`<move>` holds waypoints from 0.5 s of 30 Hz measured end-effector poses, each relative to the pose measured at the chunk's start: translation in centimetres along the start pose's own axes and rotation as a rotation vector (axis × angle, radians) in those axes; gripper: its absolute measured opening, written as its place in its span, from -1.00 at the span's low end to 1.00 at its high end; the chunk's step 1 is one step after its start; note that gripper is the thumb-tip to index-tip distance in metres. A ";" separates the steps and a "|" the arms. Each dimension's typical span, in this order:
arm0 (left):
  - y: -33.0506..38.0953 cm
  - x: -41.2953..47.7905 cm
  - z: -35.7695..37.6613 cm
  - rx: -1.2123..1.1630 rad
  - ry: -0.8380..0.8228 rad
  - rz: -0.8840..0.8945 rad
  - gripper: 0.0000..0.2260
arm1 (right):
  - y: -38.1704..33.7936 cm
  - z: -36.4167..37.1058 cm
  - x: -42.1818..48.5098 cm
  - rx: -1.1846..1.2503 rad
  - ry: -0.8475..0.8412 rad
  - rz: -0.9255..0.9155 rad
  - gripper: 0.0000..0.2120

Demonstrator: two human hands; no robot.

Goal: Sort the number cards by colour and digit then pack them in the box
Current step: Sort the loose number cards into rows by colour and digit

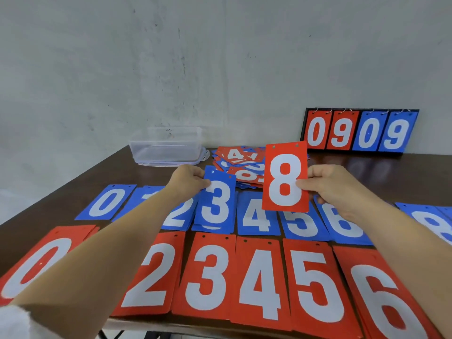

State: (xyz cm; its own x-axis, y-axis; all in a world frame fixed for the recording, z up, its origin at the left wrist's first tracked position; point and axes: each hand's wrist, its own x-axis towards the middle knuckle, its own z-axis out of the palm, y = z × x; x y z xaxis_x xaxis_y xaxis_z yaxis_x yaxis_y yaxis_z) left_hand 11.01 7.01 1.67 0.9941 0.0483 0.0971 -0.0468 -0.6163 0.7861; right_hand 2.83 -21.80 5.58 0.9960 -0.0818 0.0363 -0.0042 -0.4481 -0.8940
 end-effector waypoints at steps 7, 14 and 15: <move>-2.0 -0.4 1.7 0.392 0.066 0.078 -0.63 | 0.5 -0.4 -3.3 -0.006 0.053 -0.002 -0.91; -1.9 -1.5 2.5 0.608 0.090 0.172 -0.58 | 2.2 -1.1 -6.9 0.006 0.129 0.048 -0.96; -1.6 -1.8 2.7 0.599 0.089 0.180 -0.57 | 2.5 -1.3 -7.4 0.008 0.138 0.054 -0.96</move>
State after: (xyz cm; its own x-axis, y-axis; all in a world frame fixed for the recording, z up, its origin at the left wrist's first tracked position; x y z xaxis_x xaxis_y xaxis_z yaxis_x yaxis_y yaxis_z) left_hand 9.58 5.83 -1.41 0.9626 -0.0480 0.2668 -0.1243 -0.9528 0.2769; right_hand -4.66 -23.46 3.65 0.9726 -0.2274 0.0492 -0.0558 -0.4329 -0.8997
